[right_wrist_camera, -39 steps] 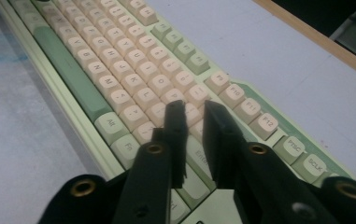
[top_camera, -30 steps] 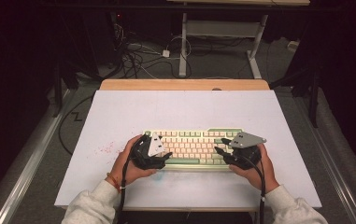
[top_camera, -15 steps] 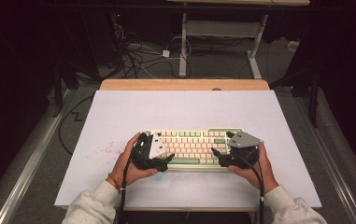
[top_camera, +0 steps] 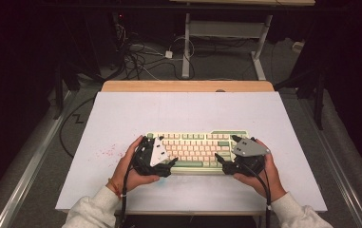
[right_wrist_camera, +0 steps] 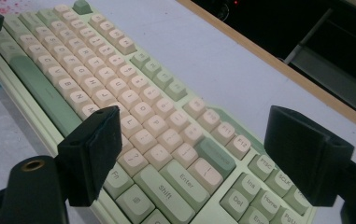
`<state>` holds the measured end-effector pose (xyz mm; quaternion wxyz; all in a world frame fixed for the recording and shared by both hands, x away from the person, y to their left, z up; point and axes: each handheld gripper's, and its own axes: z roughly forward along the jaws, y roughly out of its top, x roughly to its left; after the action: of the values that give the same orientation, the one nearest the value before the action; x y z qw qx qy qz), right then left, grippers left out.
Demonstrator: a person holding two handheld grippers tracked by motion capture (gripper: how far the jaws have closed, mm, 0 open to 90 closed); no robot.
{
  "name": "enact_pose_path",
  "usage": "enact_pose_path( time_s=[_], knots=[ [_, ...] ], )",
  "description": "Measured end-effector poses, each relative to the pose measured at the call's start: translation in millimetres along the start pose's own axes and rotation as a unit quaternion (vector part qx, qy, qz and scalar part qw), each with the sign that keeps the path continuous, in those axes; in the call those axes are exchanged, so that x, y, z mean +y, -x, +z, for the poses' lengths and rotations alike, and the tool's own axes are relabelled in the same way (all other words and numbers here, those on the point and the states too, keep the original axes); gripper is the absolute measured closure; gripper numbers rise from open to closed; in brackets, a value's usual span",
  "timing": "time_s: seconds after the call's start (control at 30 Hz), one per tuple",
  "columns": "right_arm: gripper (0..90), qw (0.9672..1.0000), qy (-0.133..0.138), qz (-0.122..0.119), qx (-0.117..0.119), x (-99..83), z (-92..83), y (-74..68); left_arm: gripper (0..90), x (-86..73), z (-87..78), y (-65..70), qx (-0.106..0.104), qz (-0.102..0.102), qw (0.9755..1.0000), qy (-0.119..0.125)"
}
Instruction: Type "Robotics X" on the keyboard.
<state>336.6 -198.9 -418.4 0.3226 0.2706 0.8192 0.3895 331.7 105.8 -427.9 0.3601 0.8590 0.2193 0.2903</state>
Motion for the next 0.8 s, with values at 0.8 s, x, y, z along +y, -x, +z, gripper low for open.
enact_pose_path(
  time_s=[0.8],
  knots=[
    [19.8, 0.9997, 0.0, -0.012, -0.019, -3.7, -24.0, 0.9, 17.0, -8.8, -20.9, 3.7, 0.009, 0.027, 0.9996, 0.001]
  ],
)
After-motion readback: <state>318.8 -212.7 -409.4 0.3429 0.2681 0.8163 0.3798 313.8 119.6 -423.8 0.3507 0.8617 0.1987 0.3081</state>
